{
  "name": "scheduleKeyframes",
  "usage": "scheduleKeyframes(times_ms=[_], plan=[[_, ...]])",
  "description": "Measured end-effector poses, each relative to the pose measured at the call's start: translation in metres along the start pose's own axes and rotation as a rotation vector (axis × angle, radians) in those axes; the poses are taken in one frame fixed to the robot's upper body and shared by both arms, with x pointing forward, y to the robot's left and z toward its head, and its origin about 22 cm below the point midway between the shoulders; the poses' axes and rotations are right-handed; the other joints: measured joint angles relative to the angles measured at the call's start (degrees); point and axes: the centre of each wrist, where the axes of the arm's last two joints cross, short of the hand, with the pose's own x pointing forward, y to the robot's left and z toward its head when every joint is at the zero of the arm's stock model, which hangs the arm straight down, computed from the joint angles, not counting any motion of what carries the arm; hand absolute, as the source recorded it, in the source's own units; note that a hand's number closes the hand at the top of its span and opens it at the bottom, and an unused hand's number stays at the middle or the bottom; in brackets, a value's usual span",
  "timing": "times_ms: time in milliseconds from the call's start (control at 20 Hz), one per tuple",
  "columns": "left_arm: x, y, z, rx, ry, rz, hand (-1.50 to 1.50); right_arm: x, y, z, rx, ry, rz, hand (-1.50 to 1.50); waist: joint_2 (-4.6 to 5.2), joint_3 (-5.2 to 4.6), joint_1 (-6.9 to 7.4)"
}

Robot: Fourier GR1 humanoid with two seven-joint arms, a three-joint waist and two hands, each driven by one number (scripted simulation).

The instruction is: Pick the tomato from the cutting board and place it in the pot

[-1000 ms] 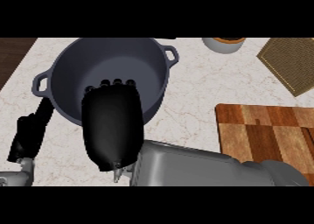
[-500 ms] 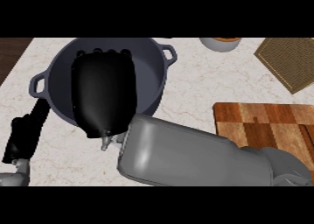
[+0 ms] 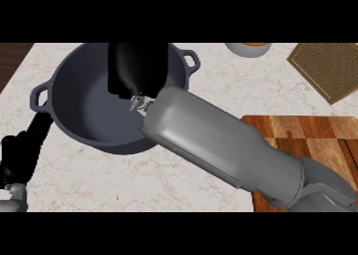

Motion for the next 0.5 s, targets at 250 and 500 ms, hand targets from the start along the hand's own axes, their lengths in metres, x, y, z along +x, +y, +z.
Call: scheduleKeyframes(times_ms=[250,500], plan=[[-0.004,-0.004,0.001,0.007,-0.002,-0.007,0.0,-0.025,0.024,-0.027,0.014,0.053,-0.003,1.5,0.28,-0.01,0.22],[-0.002,-0.005,0.003,-0.005,-0.009,-0.001,0.0,-0.048,0.041,-0.046,0.042,0.078,0.06,1.5,0.56,-0.01,0.87]])
